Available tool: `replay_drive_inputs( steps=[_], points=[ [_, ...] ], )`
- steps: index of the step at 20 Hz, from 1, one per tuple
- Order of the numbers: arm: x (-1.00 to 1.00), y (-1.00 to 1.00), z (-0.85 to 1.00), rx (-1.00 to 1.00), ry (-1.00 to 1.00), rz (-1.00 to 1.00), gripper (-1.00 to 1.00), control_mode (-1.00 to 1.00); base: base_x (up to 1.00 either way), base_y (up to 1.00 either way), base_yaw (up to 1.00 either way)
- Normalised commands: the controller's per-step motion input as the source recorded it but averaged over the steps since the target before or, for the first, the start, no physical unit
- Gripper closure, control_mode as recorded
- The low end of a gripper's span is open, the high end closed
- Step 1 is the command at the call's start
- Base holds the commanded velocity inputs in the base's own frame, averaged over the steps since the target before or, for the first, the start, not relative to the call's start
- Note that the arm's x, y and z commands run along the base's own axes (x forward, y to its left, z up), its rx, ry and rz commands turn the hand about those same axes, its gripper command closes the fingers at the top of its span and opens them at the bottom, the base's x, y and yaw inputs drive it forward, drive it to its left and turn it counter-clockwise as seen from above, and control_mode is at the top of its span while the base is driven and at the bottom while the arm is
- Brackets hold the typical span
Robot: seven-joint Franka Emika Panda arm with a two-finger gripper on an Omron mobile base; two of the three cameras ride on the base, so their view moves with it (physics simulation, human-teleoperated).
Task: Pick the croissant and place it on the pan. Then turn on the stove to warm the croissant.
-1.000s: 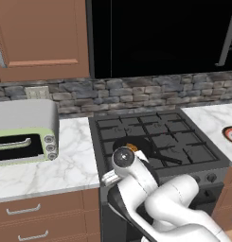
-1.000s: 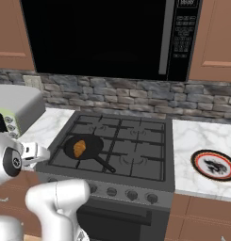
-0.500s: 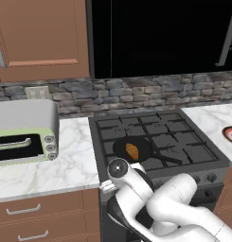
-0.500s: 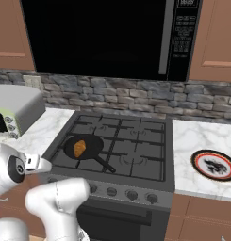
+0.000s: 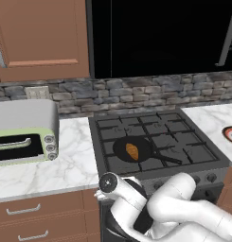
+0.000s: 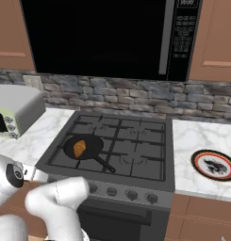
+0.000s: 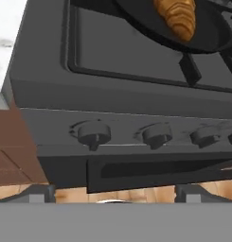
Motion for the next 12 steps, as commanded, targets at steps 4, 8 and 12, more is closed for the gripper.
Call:
replay_drive_inputs(
  steps=[4, 8, 12],
  points=[
    [0.38, 0.0, -0.3, 0.0, 0.0, -0.09, -1.0, -1.0, 0.0, 0.0, 0.0],
    [0.45, 0.0, -0.28, 0.0, 0.02, -0.06, -1.0, -1.0, 0.0, 0.0, 0.0],
    [0.42, 0.0, -0.28, 0.0, 0.06, 0.0, -1.0, -1.0, 0.0, 0.0, 0.0]
  ],
)
